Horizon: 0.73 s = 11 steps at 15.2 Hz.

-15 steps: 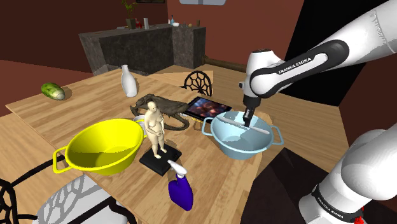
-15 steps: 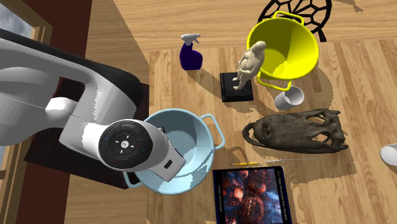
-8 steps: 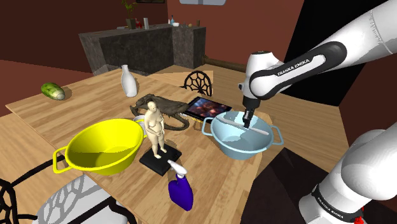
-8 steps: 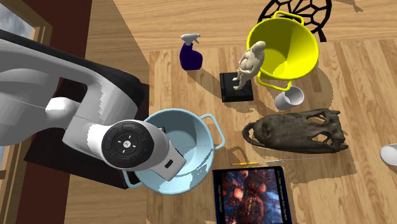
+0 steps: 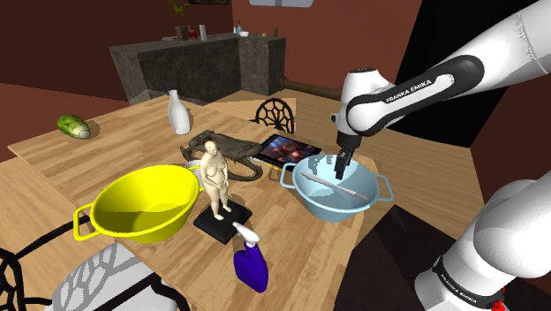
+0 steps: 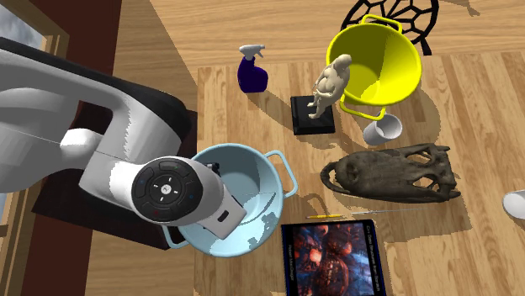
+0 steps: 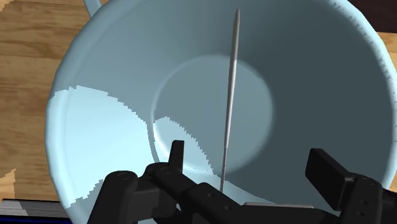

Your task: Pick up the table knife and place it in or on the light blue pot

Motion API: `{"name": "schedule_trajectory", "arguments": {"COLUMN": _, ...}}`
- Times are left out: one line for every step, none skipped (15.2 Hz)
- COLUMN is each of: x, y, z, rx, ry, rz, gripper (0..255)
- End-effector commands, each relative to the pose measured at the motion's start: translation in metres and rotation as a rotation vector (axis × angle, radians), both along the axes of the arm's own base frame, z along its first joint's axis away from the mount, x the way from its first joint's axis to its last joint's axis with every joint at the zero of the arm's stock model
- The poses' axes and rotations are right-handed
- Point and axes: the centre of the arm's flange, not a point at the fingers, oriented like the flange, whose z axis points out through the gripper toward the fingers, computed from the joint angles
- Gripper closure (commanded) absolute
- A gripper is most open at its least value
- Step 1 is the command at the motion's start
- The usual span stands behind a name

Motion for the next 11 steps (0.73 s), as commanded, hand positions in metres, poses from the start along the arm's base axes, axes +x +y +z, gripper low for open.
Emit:
{"name": "schedule_trajectory", "arguments": {"x": 0.001, "y": -0.001, "z": 0.019, "rx": 0.000, "ry": 0.001, "rz": 0.000, "gripper": 0}}
{"name": "schedule_trajectory", "arguments": {"x": 0.001, "y": -0.001, "z": 0.033, "rx": 0.000, "ry": 0.001, "rz": 0.000, "gripper": 0}}
{"name": "schedule_trajectory", "arguments": {"x": 0.002, "y": 0.000, "z": 0.043, "rx": 0.000, "ry": 0.001, "rz": 0.000, "gripper": 0}}
{"name": "schedule_trajectory", "arguments": {"x": 0.002, "y": 0.000, "z": 0.043, "rx": 0.000, "ry": 0.001, "rz": 0.000, "gripper": 0}}
{"name": "schedule_trajectory", "arguments": {"x": 0.002, "y": 0.000, "z": 0.043, "rx": 0.000, "ry": 0.001, "rz": 0.000, "gripper": 0}}
{"name": "schedule_trajectory", "arguments": {"x": 0.002, "y": 0.000, "z": 0.043, "rx": 0.000, "ry": 0.001, "rz": 0.000, "gripper": 0}}
{"name": "schedule_trajectory", "arguments": {"x": 0.002, "y": 0.000, "z": 0.043, "rx": 0.000, "ry": 0.001, "rz": 0.000, "gripper": 0}}
{"name": "schedule_trajectory", "arguments": {"x": 0.002, "y": 0.000, "z": 0.043, "rx": 0.000, "ry": 0.001, "rz": 0.000, "gripper": 0}}
{"name": "schedule_trajectory", "arguments": {"x": 0.002, "y": 0.000, "z": 0.043, "rx": 0.000, "ry": 0.001, "rz": 0.000, "gripper": 0}}
{"name": "schedule_trajectory", "arguments": {"x": 0.002, "y": 0.000, "z": 0.043, "rx": 0.000, "ry": 0.001, "rz": 0.000, "gripper": 0}}
{"name": "schedule_trajectory", "arguments": {"x": 0.002, "y": 0.000, "z": 0.043, "rx": 0.000, "ry": 0.001, "rz": 0.000, "gripper": 0}}
